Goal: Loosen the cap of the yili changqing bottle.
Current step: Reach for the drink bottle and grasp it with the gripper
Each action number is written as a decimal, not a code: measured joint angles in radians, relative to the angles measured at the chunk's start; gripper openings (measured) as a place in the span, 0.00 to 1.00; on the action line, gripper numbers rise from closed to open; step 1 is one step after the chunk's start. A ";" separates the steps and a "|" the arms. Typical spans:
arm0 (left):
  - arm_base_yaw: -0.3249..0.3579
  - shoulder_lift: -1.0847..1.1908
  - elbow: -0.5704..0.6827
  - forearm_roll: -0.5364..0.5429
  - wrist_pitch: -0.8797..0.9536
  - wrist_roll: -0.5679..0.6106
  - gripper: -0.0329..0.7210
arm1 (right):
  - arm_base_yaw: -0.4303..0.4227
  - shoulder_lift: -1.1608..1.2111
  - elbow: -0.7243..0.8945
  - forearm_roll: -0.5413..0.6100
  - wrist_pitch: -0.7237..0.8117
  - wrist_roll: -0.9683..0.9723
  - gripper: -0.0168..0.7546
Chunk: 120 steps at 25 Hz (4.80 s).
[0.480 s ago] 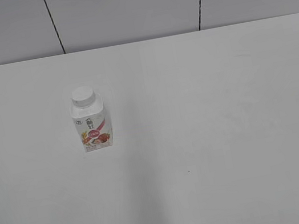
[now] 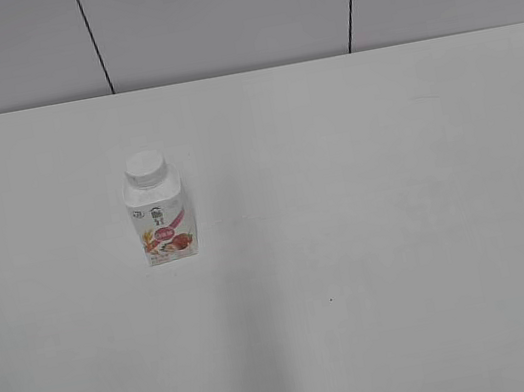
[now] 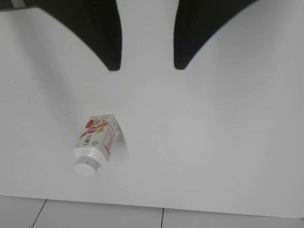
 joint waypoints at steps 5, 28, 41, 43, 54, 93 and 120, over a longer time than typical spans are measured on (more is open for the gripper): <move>0.000 0.000 0.000 0.000 0.000 0.000 0.36 | 0.000 0.000 0.000 0.000 0.000 0.000 0.66; 0.000 0.121 -0.029 0.003 -0.481 0.044 0.36 | 0.000 0.000 0.000 0.000 0.000 0.000 0.66; 0.000 0.591 -0.023 0.048 -0.836 0.050 0.36 | 0.000 0.000 0.000 0.000 0.000 0.000 0.66; 0.000 0.681 -0.022 0.072 -0.885 0.050 0.36 | 0.000 0.000 0.000 0.000 0.000 0.000 0.66; -0.057 1.115 -0.007 0.210 -1.250 -0.045 0.36 | 0.000 0.000 0.000 0.000 -0.001 0.000 0.66; 0.139 1.763 0.032 1.193 -2.148 -0.417 0.85 | 0.000 0.000 0.000 0.000 -0.001 0.000 0.66; 0.146 2.226 -0.381 1.473 -2.247 -0.501 0.82 | 0.000 0.000 0.000 0.000 -0.001 0.000 0.66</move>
